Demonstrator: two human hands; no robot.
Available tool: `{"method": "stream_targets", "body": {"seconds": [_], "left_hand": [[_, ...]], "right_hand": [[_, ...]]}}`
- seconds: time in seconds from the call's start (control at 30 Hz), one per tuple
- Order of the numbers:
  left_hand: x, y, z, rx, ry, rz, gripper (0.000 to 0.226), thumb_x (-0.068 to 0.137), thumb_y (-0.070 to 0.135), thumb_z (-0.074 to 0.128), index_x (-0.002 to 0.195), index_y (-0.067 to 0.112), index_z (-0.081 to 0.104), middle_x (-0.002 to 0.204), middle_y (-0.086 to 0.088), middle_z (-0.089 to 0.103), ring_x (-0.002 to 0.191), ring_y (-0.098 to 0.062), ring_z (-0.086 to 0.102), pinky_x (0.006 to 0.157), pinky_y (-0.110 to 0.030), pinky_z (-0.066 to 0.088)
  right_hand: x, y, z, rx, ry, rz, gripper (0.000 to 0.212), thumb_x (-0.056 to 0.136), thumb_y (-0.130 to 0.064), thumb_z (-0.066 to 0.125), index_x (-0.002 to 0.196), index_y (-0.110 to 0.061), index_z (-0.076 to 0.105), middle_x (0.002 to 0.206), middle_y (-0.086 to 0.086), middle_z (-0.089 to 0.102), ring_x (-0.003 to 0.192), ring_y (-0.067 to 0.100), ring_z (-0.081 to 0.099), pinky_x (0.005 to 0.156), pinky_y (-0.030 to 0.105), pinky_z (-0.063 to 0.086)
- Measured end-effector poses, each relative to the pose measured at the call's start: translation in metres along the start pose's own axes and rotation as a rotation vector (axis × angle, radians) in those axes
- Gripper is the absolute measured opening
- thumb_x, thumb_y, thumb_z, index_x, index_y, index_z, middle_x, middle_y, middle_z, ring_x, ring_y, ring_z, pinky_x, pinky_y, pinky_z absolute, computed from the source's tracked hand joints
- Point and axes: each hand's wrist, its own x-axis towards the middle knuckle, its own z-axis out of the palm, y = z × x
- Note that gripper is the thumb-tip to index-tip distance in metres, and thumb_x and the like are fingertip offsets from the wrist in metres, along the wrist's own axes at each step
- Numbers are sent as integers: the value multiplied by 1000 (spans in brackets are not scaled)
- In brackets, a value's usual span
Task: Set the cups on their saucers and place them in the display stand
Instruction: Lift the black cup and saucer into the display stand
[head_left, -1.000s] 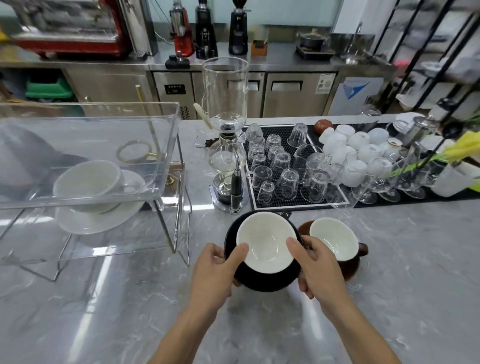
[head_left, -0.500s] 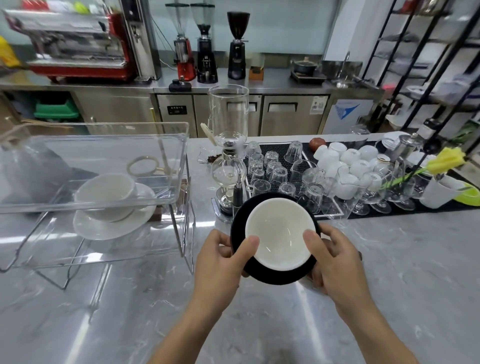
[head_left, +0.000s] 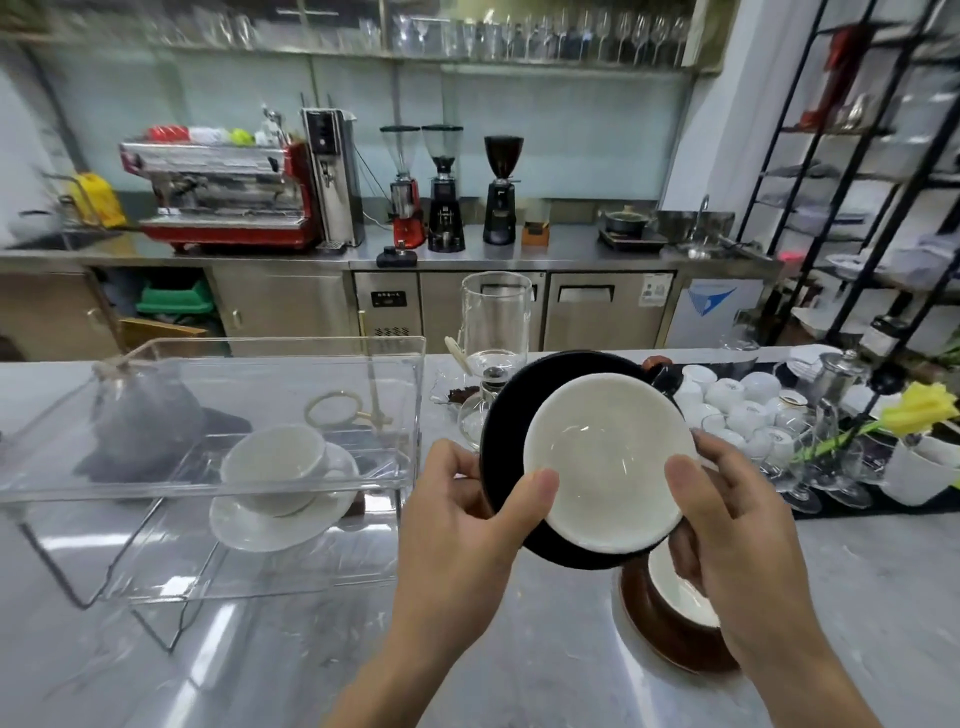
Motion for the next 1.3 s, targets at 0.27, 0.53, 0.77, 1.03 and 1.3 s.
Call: {"method": "stream_targets", "body": {"seconds": [0.27, 0.53, 0.77, 1.03, 1.3], "left_hand": [[21, 40, -34, -22, 132, 118, 61, 56, 61, 72, 83, 11, 50, 60, -18, 61, 53, -18, 48, 52, -31, 41], [37, 76, -93, -8, 233, 222, 49, 64, 46, 78, 85, 11, 52, 51, 4, 63, 35, -2, 51, 36, -14, 39], [50, 91, -153, 69, 341, 247, 52, 70, 51, 73, 86, 8, 50, 57, -7, 67, 35, -3, 51, 37, -16, 39], [95, 102, -221, 280, 382, 133, 50, 85, 55, 67, 93, 7, 54, 60, -13, 69, 43, -14, 51, 43, -27, 38], [133, 117, -259, 427, 331, -130, 53, 87, 59, 62, 78, 6, 63, 45, -3, 65, 45, -17, 45, 50, -26, 41]], "right_hand": [[22, -44, 44, 42, -137, -165, 47, 67, -56, 61, 108, -33, 65, 57, -13, 61, 42, 1, 49, 39, 10, 36], [38, -74, 108, 81, -312, -225, 45, 78, -51, 65, 116, -27, 60, 56, -8, 60, 38, 5, 42, 35, 18, 34], [46, -93, 173, 115, -496, -213, 37, 84, -43, 63, 112, -19, 58, 51, -7, 54, 35, 6, 39, 34, 18, 32], [76, -102, 245, 37, -667, -138, 43, 91, -48, 61, 112, -12, 54, 55, 6, 57, 35, 13, 43, 36, 27, 34], [107, -103, 298, -117, -763, 60, 51, 87, -56, 61, 83, -5, 61, 59, 8, 57, 38, 15, 43, 37, 21, 34]]}}
